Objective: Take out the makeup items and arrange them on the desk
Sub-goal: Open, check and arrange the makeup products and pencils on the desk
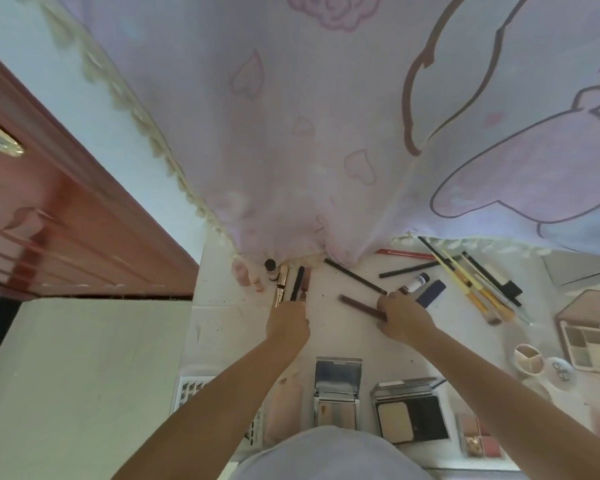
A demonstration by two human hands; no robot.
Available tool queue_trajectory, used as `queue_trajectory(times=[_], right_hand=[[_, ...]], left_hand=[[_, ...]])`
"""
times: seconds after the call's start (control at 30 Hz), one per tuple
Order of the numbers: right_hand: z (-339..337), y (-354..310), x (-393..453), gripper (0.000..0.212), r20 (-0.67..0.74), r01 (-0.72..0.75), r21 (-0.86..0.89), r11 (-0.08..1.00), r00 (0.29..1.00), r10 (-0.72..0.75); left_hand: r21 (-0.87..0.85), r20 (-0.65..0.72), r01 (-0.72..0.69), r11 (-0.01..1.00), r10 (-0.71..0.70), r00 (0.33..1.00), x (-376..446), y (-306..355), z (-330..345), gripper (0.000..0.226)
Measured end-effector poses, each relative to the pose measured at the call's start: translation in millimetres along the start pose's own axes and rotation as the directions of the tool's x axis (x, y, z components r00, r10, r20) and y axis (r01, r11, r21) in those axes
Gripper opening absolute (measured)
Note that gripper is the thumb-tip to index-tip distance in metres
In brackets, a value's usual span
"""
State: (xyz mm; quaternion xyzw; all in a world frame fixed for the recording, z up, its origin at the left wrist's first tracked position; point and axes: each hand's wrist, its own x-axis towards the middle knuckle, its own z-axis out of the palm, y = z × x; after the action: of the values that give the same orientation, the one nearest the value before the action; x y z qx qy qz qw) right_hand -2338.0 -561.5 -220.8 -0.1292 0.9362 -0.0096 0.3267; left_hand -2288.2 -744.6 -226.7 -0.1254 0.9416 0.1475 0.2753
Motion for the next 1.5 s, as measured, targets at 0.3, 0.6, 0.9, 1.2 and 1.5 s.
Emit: queue_trajectory(times=[0.3,0.6,0.9,1.2,1.5], right_hand=[[0,2,-1,0.025,0.008,0.027,-0.005,1.000,1.000,-0.026],[-40,-6,-14,0.020,-0.044,0.213,0.188,0.959,0.977,-0.208],[-153,-12,-84,0.015,-0.235,0.368,0.228,0.901,0.919,-0.316],[-266,-22,-140,0.030,-0.574,0.523,0.799,0.295,0.810,0.120],[-366,-38,-192,0.036,-0.722,0.644,0.686,0.338,0.657,0.214]], left_hand=[[0.156,-0.007,-0.039,0.987,0.041,0.999,-1,0,-2,0.033],[0.347,-0.091,-0.430,0.833,0.487,0.869,-13,18,-27,0.052],[0.639,-0.678,-0.424,0.642,0.730,0.083,-17,38,-110,0.013],[0.628,-0.689,-0.371,0.684,0.710,0.145,-79,84,-260,0.057],[0.685,-0.684,-0.249,0.684,0.722,0.102,-127,121,-379,0.037]])
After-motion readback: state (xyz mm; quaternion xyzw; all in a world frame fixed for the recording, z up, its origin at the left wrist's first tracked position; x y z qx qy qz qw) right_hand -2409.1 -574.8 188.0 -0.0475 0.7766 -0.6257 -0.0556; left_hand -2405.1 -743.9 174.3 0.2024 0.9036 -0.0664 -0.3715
